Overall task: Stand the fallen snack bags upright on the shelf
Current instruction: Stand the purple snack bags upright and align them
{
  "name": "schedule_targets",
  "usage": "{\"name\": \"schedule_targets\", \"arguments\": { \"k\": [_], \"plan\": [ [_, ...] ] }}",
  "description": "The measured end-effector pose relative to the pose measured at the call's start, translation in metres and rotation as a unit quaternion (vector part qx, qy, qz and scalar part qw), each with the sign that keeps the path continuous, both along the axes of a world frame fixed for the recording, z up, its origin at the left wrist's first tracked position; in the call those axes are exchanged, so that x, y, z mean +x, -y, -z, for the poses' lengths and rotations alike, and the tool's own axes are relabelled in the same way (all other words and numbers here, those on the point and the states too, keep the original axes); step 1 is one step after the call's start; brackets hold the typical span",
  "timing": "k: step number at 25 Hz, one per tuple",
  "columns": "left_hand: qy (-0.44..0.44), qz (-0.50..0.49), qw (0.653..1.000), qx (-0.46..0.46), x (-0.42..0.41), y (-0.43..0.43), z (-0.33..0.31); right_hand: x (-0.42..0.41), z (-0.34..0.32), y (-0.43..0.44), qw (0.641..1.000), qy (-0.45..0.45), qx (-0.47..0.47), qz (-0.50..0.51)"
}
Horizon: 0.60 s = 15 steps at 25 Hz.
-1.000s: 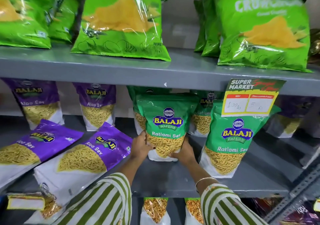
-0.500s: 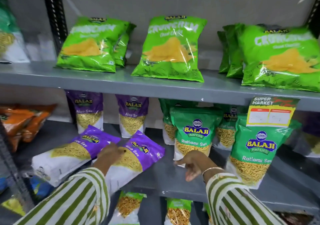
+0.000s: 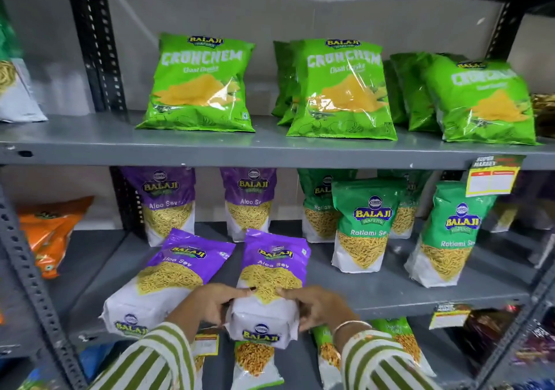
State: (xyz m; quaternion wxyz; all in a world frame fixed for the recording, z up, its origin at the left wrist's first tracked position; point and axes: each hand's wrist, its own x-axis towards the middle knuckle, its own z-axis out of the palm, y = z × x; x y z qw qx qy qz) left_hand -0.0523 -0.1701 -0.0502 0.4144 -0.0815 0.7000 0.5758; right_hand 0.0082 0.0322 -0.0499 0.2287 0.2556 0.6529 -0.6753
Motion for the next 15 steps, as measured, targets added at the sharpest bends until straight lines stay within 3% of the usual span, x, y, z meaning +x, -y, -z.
{"name": "schedule_targets", "arguments": {
  "k": [3,7,11,15],
  "plan": [
    [-0.056,-0.009,0.998,0.020,0.007,-0.008,0.003,0.008,-0.016,-0.006,1.000,-0.021,0.003,0.004],
    [-0.181,-0.034,0.982,0.033,0.025,-0.021,0.004,0.015,-0.021,-0.018,0.976,-0.186,0.110,-0.017],
    [-0.303,-0.073,0.950,-0.014,0.037,-0.025,0.001,0.027,-0.030,-0.015,0.948,-0.282,0.143,-0.024],
    [-0.348,-0.083,0.932,-0.064,0.040,-0.026,-0.002,0.028,-0.030,-0.015,0.928,-0.326,0.177,-0.031]
  ]
}}
